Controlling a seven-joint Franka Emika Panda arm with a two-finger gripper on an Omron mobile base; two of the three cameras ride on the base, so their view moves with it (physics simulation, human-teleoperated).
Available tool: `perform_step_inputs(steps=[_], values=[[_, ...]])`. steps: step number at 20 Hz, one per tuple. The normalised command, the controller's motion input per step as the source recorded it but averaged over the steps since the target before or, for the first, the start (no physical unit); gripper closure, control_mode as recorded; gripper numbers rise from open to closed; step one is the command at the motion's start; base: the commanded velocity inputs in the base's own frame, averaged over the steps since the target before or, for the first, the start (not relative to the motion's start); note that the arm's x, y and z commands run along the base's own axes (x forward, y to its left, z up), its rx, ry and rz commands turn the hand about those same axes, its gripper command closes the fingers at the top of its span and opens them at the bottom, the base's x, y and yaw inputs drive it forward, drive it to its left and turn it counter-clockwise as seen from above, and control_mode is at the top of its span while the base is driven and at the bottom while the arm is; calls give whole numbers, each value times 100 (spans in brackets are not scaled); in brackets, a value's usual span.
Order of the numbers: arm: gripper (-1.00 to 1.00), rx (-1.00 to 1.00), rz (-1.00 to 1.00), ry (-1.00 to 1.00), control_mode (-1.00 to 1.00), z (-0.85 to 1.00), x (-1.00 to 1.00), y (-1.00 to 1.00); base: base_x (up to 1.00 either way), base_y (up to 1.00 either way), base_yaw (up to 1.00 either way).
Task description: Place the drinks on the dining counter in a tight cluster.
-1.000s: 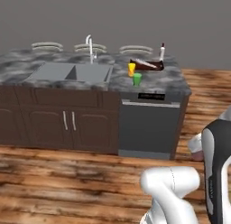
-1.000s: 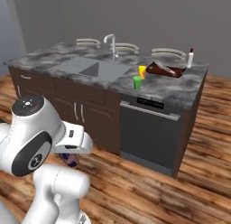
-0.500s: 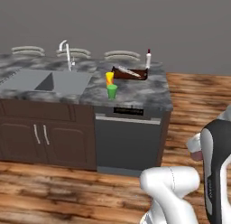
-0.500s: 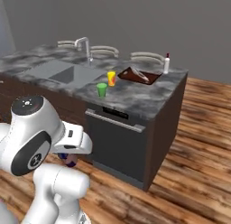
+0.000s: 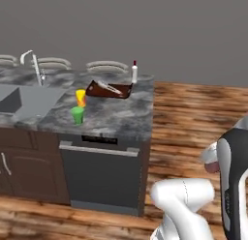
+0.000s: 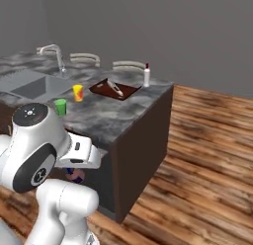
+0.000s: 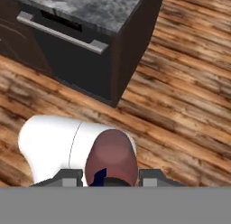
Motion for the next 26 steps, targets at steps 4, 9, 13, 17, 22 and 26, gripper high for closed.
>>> perform_step_inputs(steps=[4,9,13,17,22,26], values=[[100,0,0,0,100,0,0,0,85,-100,14],[100,0,0,0,100,0,0,0,88,-100,18],[100,0,0,0,100,0,0,0,90,-100,19],[100,0,0,0,100,0,0,0,96,-100,22],[100,0,0,0,100,0,0,0,96,-97,33],[100,0,0,0,100,0,0,0,91,-85,40]])
